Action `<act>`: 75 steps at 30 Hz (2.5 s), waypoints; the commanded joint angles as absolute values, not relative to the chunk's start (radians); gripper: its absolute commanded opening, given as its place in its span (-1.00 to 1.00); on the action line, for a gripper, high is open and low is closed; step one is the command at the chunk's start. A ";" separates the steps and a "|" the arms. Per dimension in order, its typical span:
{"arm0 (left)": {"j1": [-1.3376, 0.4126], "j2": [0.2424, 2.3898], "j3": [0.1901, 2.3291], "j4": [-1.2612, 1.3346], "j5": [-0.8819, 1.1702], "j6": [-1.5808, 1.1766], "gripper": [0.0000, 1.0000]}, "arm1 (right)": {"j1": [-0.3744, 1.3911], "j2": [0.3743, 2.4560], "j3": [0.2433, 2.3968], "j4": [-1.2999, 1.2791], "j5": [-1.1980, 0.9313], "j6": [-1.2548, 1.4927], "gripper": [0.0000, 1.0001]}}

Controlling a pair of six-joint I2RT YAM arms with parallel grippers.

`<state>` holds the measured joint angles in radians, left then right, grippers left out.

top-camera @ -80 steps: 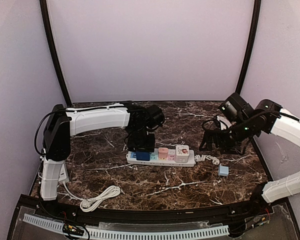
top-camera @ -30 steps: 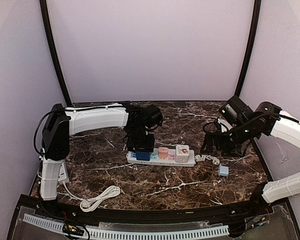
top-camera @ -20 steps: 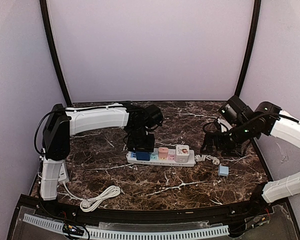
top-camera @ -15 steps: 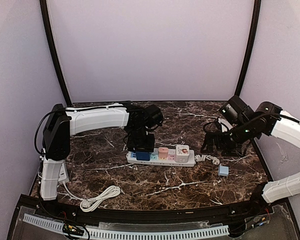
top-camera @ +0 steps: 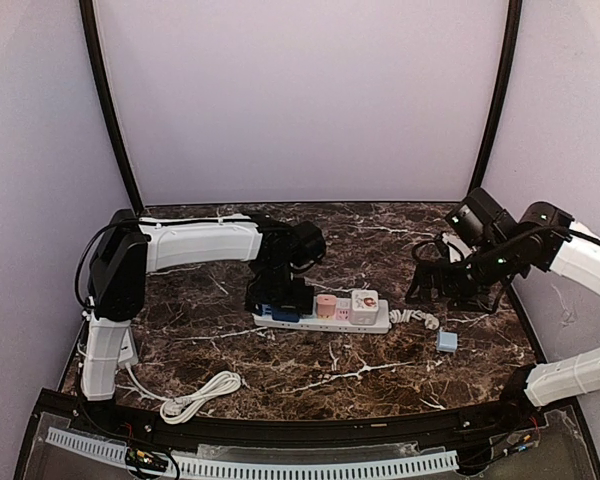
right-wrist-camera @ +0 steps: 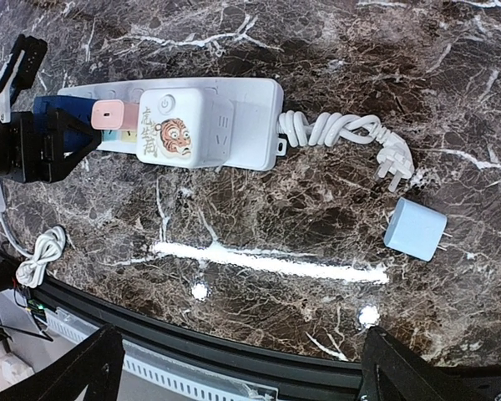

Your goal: Insert the plug

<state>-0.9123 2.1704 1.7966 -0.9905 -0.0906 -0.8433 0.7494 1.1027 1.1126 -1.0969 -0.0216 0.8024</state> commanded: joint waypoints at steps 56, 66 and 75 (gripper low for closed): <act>-0.922 1.218 1.126 -1.091 -0.203 -1.039 0.78 | 0.842 1.912 1.533 -1.082 0.127 0.746 0.47; -0.922 1.227 1.122 -1.083 -0.194 -1.034 0.76 | 0.822 2.006 1.603 -1.136 0.224 0.739 -0.12; -0.921 1.192 1.122 -1.156 -0.223 -1.048 0.76 | 0.675 2.036 1.658 -1.139 0.345 0.664 -0.11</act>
<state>-0.9146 1.2308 1.1378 -1.0763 -0.1917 -1.0256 0.7681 1.9915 1.6386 -1.1046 0.1410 0.6952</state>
